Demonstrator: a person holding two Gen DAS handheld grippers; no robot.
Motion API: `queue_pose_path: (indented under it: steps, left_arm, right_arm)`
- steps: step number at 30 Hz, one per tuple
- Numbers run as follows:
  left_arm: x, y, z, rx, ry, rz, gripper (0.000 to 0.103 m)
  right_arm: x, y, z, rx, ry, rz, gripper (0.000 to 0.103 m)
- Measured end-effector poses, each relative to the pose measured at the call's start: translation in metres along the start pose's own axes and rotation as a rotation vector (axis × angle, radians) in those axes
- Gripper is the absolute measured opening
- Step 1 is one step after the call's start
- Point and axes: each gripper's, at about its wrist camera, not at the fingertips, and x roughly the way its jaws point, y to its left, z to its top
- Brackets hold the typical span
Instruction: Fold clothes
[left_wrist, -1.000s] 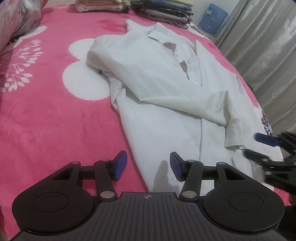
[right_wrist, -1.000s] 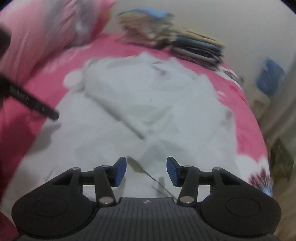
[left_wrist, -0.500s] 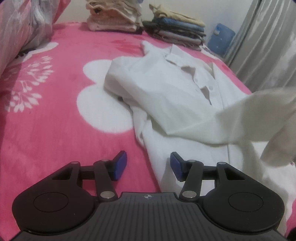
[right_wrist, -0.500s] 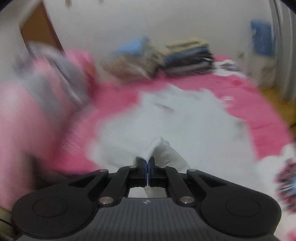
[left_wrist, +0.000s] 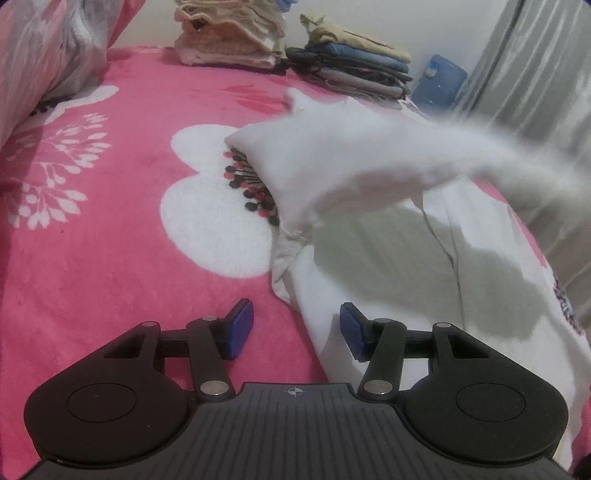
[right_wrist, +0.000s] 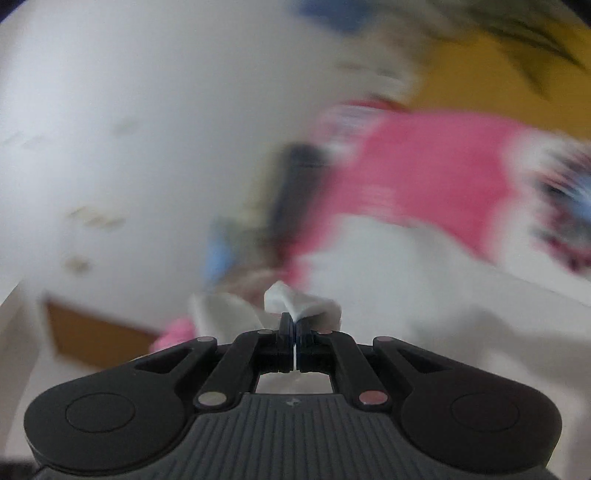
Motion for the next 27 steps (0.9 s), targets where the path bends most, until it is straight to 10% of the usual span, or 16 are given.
queue_pose_path:
  steps: [6, 16, 23, 27]
  left_arm:
    - [0.004, -0.013, 0.0, 0.139, -0.034, 0.063, 0.052]
    - [0.037, -0.041, 0.004, 0.373, -0.118, 0.157, 0.046]
    - [0.036, -0.019, 0.013, 0.232, -0.125, 0.18, 0.042]
    - [0.035, -0.017, 0.014, 0.21, -0.123, 0.183, 0.042]
  right_arm:
    - [-0.002, -0.077, -0.006, 0.115, -0.029, -0.148, 0.002]
    - [-0.022, -0.019, -0.016, -0.051, 0.002, -0.014, 0.002]
    - [-0.06, -0.07, -0.033, 0.0, -0.019, -0.421, 0.019]
    - [-0.056, -0.05, -0.04, -0.143, -0.037, -0.458, 0.031]
